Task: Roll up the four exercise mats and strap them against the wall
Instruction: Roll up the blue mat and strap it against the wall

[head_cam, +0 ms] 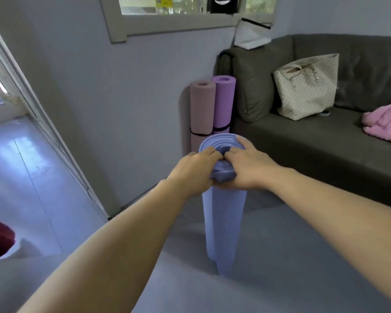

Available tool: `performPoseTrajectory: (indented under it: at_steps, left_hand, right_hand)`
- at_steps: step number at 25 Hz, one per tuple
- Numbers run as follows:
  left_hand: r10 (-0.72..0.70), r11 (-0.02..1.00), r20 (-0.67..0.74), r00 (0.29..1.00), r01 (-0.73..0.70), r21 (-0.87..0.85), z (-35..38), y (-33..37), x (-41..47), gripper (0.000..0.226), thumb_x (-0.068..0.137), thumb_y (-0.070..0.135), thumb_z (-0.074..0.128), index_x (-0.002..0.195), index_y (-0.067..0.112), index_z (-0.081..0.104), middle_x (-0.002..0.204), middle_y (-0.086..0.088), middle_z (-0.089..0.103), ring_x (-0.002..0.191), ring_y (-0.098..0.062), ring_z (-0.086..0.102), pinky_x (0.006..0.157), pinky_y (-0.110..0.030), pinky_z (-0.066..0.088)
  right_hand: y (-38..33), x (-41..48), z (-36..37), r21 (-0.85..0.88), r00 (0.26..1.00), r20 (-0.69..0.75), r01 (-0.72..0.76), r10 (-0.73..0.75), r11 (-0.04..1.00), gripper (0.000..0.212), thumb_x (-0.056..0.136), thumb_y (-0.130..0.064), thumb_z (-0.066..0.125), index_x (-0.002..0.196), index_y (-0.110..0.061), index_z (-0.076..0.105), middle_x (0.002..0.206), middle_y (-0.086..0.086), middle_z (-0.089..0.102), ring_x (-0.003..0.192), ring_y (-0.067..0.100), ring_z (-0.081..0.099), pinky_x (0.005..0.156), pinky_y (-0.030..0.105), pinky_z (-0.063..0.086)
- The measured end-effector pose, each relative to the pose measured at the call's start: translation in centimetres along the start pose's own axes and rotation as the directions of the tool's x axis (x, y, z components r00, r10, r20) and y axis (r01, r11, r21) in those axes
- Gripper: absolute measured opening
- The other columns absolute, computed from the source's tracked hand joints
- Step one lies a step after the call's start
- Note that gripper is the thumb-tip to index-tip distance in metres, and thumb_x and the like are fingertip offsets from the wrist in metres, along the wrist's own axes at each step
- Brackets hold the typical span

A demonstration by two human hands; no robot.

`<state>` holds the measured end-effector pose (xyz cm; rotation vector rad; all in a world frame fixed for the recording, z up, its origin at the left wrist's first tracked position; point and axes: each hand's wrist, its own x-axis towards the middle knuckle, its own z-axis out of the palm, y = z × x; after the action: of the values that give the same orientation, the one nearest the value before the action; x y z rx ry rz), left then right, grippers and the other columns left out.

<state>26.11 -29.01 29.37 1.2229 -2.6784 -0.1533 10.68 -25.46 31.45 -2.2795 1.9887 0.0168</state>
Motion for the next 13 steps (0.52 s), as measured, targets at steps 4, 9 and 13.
performPoseTrajectory:
  at_steps: [4,9,13]
  left_hand:
    - [0.061,0.998,-0.059,0.996,-0.06,0.008,0.7,0.5,1.6,0.047,0.081,0.032,0.07,0.122,0.022,0.05,0.121,0.004,0.052,0.101,-0.023,0.056,0.074,-0.027,0.036]
    - [0.068,0.995,-0.11,0.992,-0.076,-0.065,0.9,-0.4,2.2,0.044,0.08,0.032,0.07,0.119,0.025,0.052,0.119,0.007,0.053,0.099,-0.02,0.056,0.075,-0.028,0.039]
    - [0.079,0.982,-0.095,0.992,-0.094,-0.163,0.3,-2.7,4.5,0.041,0.079,0.034,0.071,0.115,0.027,0.053,0.116,0.01,0.052,0.098,-0.015,0.054,0.08,-0.031,0.042]
  right_hand:
    - [2.0,0.2,0.9,0.078,0.991,-0.129,-0.019,0.028,0.997,0.06,0.067,-0.061,0.072,0.115,-0.029,0.056,0.124,-0.013,0.053,0.146,0.016,0.003,0.092,0.038,0.043]
    - [2.1,1.0,1.8,0.155,0.961,-0.275,0.002,0.041,0.988,0.05,0.065,-0.053,0.077,0.104,-0.026,0.061,0.116,-0.011,0.058,0.143,0.013,0.016,0.084,0.034,0.043]
    - [2.4,4.0,0.4,0.065,0.978,-0.21,0.022,-0.008,0.998,0.051,0.065,-0.055,0.076,0.103,-0.025,0.061,0.114,-0.01,0.061,0.141,0.017,0.022,0.083,0.035,0.045]
